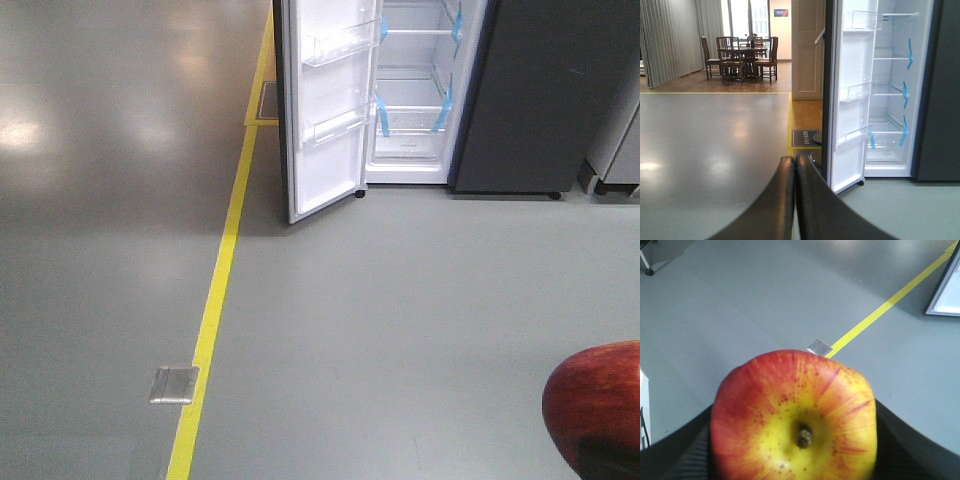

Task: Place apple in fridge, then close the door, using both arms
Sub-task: 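Drive toward the open white refrigerator holding the apple in the right gripper, then approach the refrigerator's open compartment, keeping the apple in the right gripper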

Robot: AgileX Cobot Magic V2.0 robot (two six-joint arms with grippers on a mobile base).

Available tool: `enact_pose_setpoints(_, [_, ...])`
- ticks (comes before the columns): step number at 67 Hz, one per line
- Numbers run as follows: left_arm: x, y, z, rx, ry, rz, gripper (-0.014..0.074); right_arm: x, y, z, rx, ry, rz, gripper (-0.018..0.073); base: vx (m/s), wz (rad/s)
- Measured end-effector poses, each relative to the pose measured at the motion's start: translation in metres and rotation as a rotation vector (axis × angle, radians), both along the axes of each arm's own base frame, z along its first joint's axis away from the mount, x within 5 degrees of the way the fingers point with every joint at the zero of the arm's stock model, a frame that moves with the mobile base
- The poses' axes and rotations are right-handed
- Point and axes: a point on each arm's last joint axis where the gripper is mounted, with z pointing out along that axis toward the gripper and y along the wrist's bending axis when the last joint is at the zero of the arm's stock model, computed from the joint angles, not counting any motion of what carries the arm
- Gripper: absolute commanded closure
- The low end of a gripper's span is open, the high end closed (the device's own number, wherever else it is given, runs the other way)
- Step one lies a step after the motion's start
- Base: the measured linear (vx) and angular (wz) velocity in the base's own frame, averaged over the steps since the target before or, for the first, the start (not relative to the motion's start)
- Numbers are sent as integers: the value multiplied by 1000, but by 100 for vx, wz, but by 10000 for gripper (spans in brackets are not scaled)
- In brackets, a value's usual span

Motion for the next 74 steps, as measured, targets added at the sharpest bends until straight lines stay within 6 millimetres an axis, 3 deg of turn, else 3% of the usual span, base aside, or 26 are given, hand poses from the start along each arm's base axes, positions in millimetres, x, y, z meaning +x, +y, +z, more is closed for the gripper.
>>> enact_pose_setpoints(74, [0, 0, 0, 0, 0, 0, 602, 0, 0, 0, 0, 0, 0, 335, 25, -3])
